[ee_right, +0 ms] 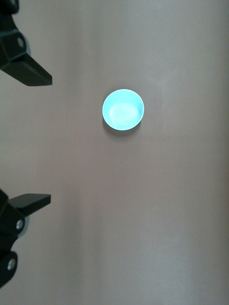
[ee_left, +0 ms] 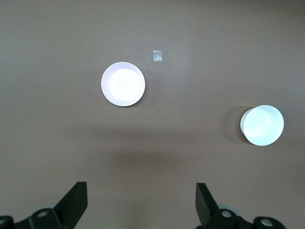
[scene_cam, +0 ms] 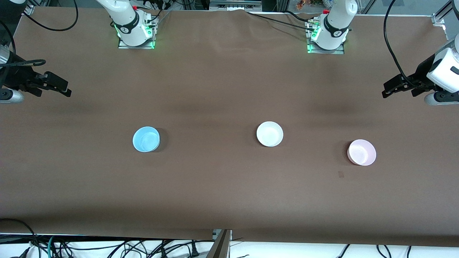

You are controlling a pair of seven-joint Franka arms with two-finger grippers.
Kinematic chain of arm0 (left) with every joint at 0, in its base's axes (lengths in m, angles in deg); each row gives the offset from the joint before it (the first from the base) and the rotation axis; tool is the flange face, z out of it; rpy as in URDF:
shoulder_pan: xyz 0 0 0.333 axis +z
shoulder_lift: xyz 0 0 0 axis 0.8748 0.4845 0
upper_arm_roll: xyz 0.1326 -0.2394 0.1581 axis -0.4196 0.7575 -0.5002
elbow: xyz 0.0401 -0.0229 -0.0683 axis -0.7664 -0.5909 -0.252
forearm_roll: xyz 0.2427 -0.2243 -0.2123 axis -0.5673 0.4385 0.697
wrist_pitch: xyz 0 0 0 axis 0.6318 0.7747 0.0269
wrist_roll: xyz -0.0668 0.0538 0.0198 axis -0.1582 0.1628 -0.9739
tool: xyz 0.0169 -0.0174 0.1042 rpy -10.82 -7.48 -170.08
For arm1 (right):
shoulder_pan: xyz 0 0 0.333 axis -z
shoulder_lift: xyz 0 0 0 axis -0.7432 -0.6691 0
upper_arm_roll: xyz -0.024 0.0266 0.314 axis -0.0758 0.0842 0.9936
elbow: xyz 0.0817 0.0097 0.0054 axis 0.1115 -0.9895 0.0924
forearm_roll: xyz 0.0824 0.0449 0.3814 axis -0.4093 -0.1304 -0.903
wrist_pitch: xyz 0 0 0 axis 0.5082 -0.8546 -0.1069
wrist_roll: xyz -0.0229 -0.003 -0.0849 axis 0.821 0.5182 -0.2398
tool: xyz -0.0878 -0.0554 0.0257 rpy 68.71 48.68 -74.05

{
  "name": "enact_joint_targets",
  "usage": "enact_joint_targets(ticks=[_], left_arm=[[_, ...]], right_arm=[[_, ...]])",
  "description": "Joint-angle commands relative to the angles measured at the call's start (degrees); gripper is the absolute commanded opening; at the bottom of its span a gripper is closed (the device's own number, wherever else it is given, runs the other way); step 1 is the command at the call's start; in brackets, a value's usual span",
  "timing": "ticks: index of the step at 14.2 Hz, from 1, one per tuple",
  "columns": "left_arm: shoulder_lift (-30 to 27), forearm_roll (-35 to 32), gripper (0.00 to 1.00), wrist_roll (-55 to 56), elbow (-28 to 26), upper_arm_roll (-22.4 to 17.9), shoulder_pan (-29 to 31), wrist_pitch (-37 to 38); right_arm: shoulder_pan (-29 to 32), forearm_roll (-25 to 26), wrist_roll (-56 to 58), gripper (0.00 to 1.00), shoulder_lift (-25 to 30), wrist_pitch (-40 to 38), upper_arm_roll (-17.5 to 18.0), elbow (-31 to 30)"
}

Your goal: Stack pink and blue bowls on white bowl

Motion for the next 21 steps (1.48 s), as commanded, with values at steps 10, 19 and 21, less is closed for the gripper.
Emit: enact_joint_targets(ticks=[10, 19, 21], left_arm=[[0.6, -0.2, 1.0, -0.1, 1.3, -0.1, 0.1, 2.3], [1.7, -1.0, 1.0, -0.4, 2.5, -0.2, 0.5, 6.7], [2.2, -0.8, 1.0, -0.3, 3.3, -0.1, 0.4, 7.0]], right_arm=[[0.3, -0.7, 0.3, 1.0, 0.0, -0.3, 0.2, 0.9], [-0.1, -1.0, -1.0, 1.0, -0.1, -0.4, 0.5, 0.9], [-0.1, -1.0, -1.0, 1.0, -0.1, -0.4, 0.5, 0.9]])
